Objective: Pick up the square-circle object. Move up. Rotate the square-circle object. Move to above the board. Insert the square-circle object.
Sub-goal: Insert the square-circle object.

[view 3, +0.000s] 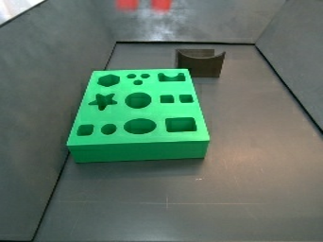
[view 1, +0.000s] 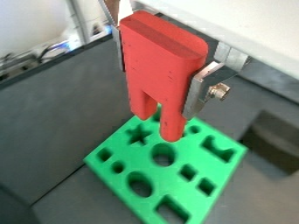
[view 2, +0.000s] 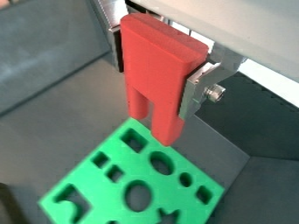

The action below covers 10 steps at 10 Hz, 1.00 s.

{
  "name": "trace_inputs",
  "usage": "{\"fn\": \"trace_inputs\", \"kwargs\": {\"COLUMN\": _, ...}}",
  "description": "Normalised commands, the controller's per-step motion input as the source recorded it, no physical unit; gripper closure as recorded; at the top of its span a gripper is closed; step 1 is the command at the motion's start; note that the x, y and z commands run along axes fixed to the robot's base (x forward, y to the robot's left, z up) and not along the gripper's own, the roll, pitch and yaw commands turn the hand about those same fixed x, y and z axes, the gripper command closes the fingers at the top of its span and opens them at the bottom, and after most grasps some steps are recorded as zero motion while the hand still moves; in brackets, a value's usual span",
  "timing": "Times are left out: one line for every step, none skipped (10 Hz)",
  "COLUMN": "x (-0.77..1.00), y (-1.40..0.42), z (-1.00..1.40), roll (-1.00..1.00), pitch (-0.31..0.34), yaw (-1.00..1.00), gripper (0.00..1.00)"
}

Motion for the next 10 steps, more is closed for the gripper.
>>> {"fn": "trace_inputs", "kwargs": {"x": -0.47, "y": -0.54, "z": -1.00, "roll": 0.10, "pitch": 0.000, "yaw": 0.27, "gripper": 1.00}}
{"fn": "trace_inputs", "kwargs": {"x": -0.55, "y": -0.21, "z": -1.00, "roll": 0.05, "pitch": 0.000, "yaw": 0.35, "gripper": 1.00}}
{"fn": "trace_inputs", "kwargs": {"x": -0.42, "y": 0.00, "z": -0.90, "roll": 0.00, "pitch": -0.133, "yaw": 0.41, "gripper": 1.00}}
{"fn": "trace_inputs", "kwargs": {"x": -0.35, "y": 0.02, "z": -0.65, "roll": -0.06, "pitch": -0.256, "yaw": 0.43, "gripper": 1.00}}
{"fn": "trace_inputs", "kwargs": {"x": -0.26, "y": 0.00, "z": -0.50, "roll": -0.11, "pitch": -0.299, "yaw": 0.40, "gripper": 1.00}}
{"fn": "trace_inputs", "kwargs": {"x": -0.23, "y": -0.03, "z": -0.42, "roll": -0.11, "pitch": -0.357, "yaw": 0.30, "gripper": 1.00}}
{"fn": "trace_inputs", "kwargs": {"x": -0.12, "y": -0.03, "z": -0.64, "roll": -0.07, "pitch": -0.290, "yaw": 0.09, "gripper": 1.00}}
{"fn": "trace_inputs", "kwargs": {"x": -0.09, "y": -0.03, "z": -0.85, "roll": -0.01, "pitch": -0.216, "yaw": 0.00, "gripper": 1.00}}
{"fn": "trace_inputs", "kwargs": {"x": 0.00, "y": 0.00, "z": -0.94, "roll": 0.00, "pitch": -0.160, "yaw": -0.13, "gripper": 1.00}}
{"fn": "trace_inputs", "kwargs": {"x": 0.00, "y": 0.00, "z": -0.92, "roll": 0.00, "pitch": -0.087, "yaw": -0.26, "gripper": 1.00}}
